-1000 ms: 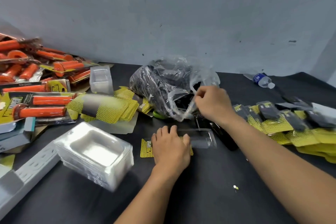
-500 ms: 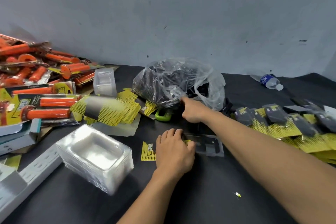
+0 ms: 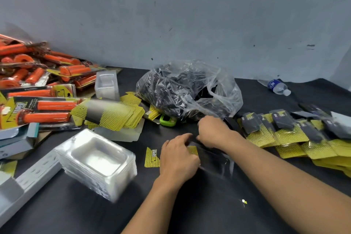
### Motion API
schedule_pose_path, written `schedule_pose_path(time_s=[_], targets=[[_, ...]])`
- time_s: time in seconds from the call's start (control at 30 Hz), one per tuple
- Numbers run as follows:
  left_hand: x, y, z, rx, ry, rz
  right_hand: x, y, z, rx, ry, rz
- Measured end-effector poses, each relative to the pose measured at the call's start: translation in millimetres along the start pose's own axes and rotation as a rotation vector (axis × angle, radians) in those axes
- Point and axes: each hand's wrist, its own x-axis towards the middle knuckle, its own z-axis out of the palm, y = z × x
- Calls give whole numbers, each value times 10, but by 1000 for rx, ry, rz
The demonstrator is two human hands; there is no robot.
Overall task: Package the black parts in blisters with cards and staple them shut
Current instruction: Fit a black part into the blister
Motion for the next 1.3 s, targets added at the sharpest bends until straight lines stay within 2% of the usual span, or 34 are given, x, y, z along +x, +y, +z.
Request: schedule_pose_path(time_s=[0.07,0.17,0.2,0.27,0.33,0.4,0.5,0.63,0.8,0.9,1.0,1.1,1.2,1.3], targets=[[-22,-26,-7,-118,24,10,-56,11,52,71,-1,-31],[-39,-34,-16,-159,67,7,-172,112,91,386,226,-33],[-38,-34,-22,-172,89,2,-237,149,106,589,340,-9],[-36,-23,-35,-223,119,-18,-393,185,138,1195,485,75],[-45,6,-51,-283,146,-25,-549,157,197,1750,415,167],[-81,38,-70,-339,161,19,-687,135,310,1938,356,220],[-159,66,-95,-378,135,149,-828,166,443,1905,423,208],[-187,51,-47,-377,164,218,-923,277,452,1696,540,80],[-152,13,-37,-395,215,113,-1013,412,489,1498,474,-71],[-141,16,-38,-364,194,42,-1004,424,553,1312,554,-8],[-120,-13,-36,-264,90,-46,-998,390,603,1183,594,76],[-107,-31,-15,-200,83,-45,-1003,372,602,1281,540,131],[-129,-15,-3,-120,178,104,-1031,348,531,1525,491,105],[-170,12,-7,-131,228,228,-1102,329,456,1660,420,16]])
